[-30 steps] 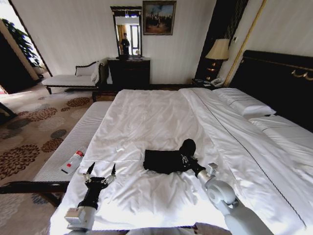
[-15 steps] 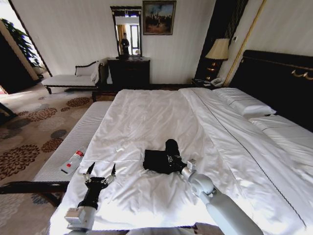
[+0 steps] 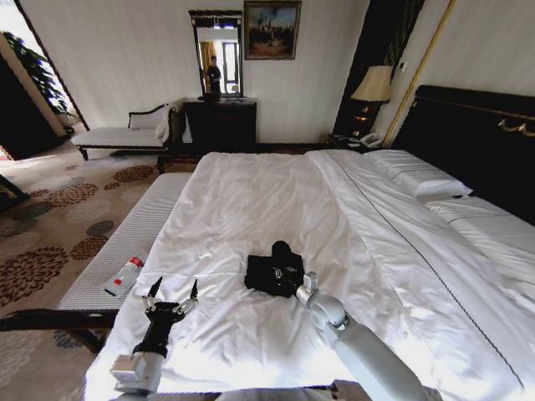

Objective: Fold the clothes on the bed.

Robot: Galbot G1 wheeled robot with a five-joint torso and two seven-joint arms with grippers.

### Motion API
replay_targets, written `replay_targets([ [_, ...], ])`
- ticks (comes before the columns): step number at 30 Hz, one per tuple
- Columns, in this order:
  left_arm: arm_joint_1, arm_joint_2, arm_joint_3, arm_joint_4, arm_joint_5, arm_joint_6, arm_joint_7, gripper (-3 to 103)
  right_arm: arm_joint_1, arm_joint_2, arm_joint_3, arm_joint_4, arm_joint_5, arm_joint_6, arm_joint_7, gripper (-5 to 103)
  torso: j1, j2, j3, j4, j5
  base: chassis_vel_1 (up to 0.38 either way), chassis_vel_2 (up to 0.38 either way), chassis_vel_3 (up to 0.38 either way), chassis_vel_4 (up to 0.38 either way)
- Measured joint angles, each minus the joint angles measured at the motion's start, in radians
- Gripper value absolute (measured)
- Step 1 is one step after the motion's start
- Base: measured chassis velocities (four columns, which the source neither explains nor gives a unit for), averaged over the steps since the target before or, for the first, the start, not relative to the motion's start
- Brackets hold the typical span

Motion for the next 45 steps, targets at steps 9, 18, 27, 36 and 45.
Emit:
replay_targets([
  [9, 0.0, 0.0, 0.0, 0.0, 0.0, 0.0, 0.0, 100, -0.039, -0.04, 0.02, 0.043, -0.039, 0.032, -0.038, 3, 0.0, 0.0, 0.0, 0.0, 0.0, 0.0, 0.0, 0.0, 0.0],
  [18, 0.0, 0.0, 0.0, 0.0, 0.0, 0.0, 0.0, 100, -0.046, -0.069, -0.01, 0.06, -0.075, 0.044, -0.059, 3, 0.0, 0.0, 0.0, 0.0, 0.0, 0.0, 0.0, 0.0, 0.0],
  [27, 0.0, 0.0, 0.0, 0.0, 0.0, 0.0, 0.0, 100, -0.032, -0.063, -0.044, 0.025, -0.096, 0.067, -0.033, 3, 0.0, 0.0, 0.0, 0.0001, 0.0001, 0.0, 0.0, 0.0, 0.0],
  [36, 0.0, 0.0, 0.0, 0.0, 0.0, 0.0, 0.0, 100, -0.037, -0.075, -0.036, 0.081, -0.078, 0.059, -0.021, 30, 0.0, 0.0, 0.0, 0.0, -0.0001, 0.0, 0.0, 0.0, 0.0],
  [45, 0.0, 0.0, 0.0, 0.0, 0.0, 0.0, 0.0, 100, -0.073, -0.069, -0.029, 0.182, -0.052, 0.052, -0.021, 62, 0.0, 0.0, 0.0, 0.0001, 0.0, 0.0, 0.0, 0.0, 0.0],
])
